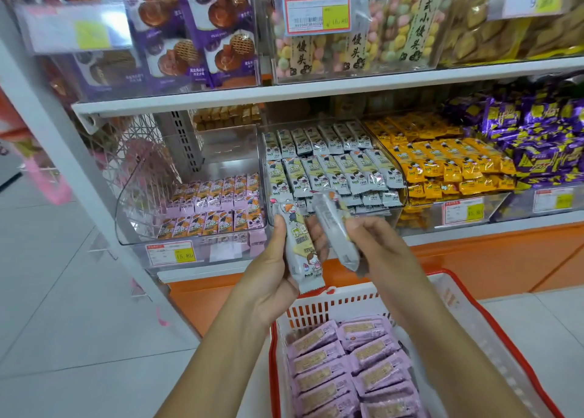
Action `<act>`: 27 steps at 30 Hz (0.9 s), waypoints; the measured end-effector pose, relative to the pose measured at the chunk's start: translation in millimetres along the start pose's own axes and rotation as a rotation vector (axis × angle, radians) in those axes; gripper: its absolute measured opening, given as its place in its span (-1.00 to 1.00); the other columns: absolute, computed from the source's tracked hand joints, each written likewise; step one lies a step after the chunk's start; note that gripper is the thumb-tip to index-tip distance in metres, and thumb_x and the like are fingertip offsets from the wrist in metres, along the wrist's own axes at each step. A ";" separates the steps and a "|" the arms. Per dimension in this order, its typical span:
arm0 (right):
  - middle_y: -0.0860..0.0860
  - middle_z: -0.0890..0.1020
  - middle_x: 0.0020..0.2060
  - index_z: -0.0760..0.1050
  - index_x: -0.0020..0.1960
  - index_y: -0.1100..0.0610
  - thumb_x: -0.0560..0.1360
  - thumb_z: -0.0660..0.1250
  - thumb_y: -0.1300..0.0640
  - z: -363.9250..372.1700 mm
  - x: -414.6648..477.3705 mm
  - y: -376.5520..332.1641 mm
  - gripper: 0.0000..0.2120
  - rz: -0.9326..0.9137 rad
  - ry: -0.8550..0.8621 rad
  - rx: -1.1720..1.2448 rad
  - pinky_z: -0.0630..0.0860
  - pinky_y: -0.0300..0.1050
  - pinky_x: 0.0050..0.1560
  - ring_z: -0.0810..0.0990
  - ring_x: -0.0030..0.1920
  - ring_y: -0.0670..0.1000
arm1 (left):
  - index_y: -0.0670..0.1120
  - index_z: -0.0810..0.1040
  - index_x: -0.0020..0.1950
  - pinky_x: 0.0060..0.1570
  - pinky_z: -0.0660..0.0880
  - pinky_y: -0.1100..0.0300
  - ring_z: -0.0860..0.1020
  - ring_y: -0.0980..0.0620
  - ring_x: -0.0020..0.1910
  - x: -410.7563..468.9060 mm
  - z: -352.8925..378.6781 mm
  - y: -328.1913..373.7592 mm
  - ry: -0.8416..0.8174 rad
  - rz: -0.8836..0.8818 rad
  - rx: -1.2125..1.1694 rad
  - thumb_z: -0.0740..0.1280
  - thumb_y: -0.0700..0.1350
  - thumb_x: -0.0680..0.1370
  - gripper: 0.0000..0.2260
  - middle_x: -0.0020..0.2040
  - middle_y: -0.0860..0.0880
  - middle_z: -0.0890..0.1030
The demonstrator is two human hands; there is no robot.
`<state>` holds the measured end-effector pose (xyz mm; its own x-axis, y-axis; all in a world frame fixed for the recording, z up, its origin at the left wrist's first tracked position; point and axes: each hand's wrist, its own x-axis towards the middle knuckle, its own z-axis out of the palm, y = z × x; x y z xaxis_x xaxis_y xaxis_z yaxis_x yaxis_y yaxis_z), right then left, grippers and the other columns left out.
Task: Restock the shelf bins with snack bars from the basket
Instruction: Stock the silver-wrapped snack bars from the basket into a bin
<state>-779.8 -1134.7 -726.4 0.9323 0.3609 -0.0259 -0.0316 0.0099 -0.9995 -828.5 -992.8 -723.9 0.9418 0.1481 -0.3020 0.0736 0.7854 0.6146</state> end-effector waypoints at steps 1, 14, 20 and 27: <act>0.13 0.61 -0.20 0.47 0.05 0.18 0.57 0.24 -0.03 5.2 1.4 -0.7 -0.74 -0.013 -0.004 -0.037 0.47 -0.32 -0.40 0.52 -0.38 -0.14 | -0.21 0.57 0.14 0.06 0.54 -0.05 0.65 -0.08 0.00 -0.1 0.8 -0.1 0.000 -0.009 -0.001 0.24 0.12 0.40 -0.51 0.03 -0.19 0.66; -0.13 0.30 0.17 0.02 0.55 -0.04 0.50 0.31 -0.14 37.0 17.1 -12.8 -0.25 -0.293 -0.084 -0.703 0.28 -0.40 0.03 0.31 0.17 -0.19 | -0.21 0.49 0.26 0.19 0.52 0.06 0.55 -0.10 0.21 7.7 2.6 22.6 -0.124 0.172 0.105 0.21 -0.10 0.51 -0.63 0.20 -0.20 0.59; 0.04 0.36 0.17 0.12 0.53 -0.10 0.51 0.28 -0.07 36.8 80.8 -49.8 -0.36 -0.378 0.073 -0.760 0.52 0.07 0.11 0.45 0.13 0.08 | -0.01 0.37 0.44 0.11 0.33 0.38 0.44 0.27 0.19 9.4 -3.7 46.8 0.223 0.451 0.785 0.24 -0.15 0.60 -0.61 0.34 0.13 0.47; 0.21 0.35 0.38 0.26 0.46 0.10 0.60 0.09 -0.12 71.1 199.2 -66.2 -0.49 -0.127 0.099 -1.198 0.29 0.05 0.33 0.31 0.36 0.23 | -0.05 0.25 0.50 0.28 0.20 0.26 0.32 0.18 0.33 24.3 -14.0 53.7 0.279 0.360 1.003 0.26 -0.14 0.60 -0.53 0.44 0.05 0.36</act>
<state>-617.7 -997.2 -663.9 0.9297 0.3467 0.1244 0.3674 -0.8493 -0.3791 -806.3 -938.6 -708.4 0.8637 0.5001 -0.0631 0.1620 -0.1568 0.9743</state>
